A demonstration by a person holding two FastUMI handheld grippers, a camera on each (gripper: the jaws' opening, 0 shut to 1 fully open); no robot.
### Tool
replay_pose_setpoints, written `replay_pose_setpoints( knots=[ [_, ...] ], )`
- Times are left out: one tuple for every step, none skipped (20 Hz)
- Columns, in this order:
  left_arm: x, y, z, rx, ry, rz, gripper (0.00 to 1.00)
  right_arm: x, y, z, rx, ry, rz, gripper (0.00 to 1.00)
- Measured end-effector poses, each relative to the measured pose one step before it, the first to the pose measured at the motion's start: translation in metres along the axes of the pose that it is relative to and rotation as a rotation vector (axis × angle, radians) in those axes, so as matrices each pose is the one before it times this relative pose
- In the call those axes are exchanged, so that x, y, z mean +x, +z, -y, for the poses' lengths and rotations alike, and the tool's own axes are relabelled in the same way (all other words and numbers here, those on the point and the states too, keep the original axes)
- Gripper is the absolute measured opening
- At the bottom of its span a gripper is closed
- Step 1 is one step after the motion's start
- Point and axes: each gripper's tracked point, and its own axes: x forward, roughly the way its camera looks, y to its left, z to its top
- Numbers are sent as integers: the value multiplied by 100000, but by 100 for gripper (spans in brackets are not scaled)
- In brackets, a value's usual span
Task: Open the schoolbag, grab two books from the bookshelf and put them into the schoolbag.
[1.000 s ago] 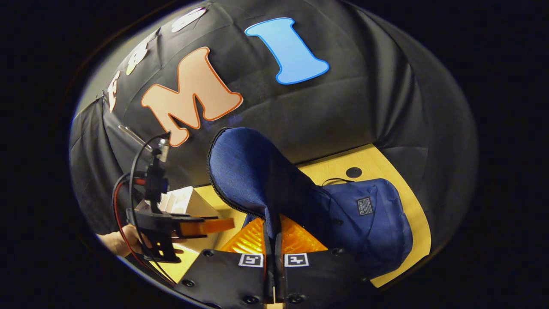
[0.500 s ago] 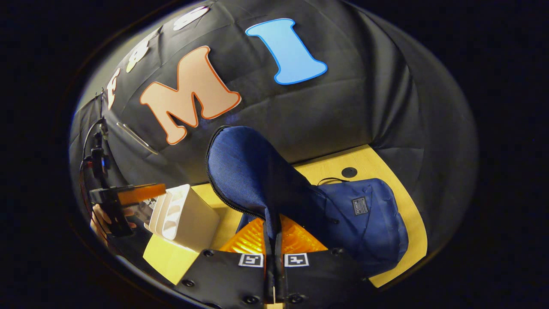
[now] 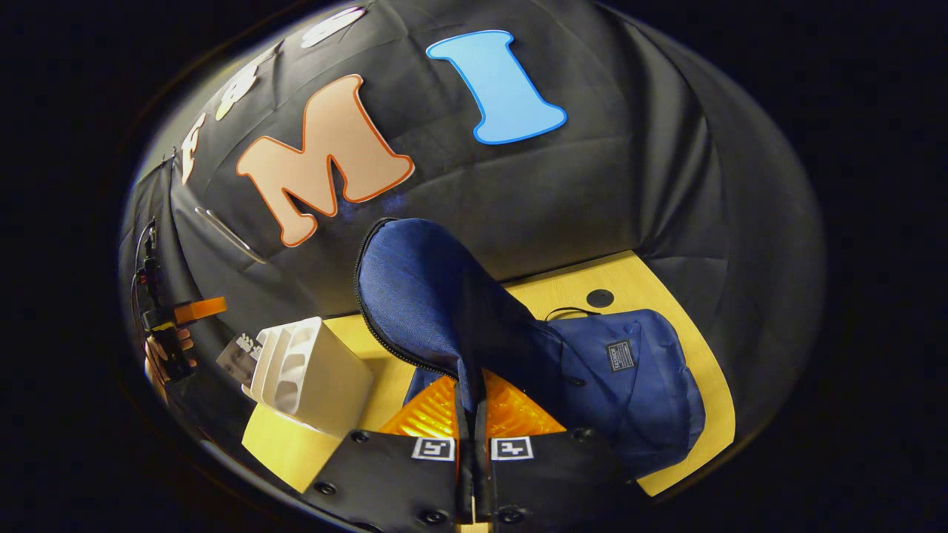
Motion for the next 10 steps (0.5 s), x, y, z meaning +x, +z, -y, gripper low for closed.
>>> replay_pose_setpoints(
  knots=[
    [124, 49, -2048, 6, 2635, 244, 97, 38, 38, 91, 638, 21, 93, 2],
    [89, 107, -2007, 0, 2506, 106, 97, -7, 10, 51, 481, -51, 9, 2],
    [60, -99, -1663, -128, 2555, 59, 97, -32, -13, 74, 371, -259, 9, 3],
    [193, 86, -1593, -315, 1792, 10, 97, 55, 49, -12, 395, -88, -103, 3],
    [-168, -267, -1367, -651, 2426, -59, 96, 2, 5, 32, 148, -250, 114, 3],
    [-55, -108, -1064, -854, 701, 124, 96, -6, 43, 17, 302, -180, -125, 4],
    [-252, -264, -1103, -1527, 625, -120, 96, 38, -43, -76, 354, -48, -75, 3],
    [246, -146, -795, -1540, -422, -314, 97, 47, -40, -13, 209, -17, -488, 3],
    [389, -327, -663, -1652, -268, -698, 97, -102, -99, 45, -353, -103, -301, 4],
    [344, -409, -747, -1892, -420, -946, 96, 50, -65, 51, -615, -301, -167, 4]
  ],
)
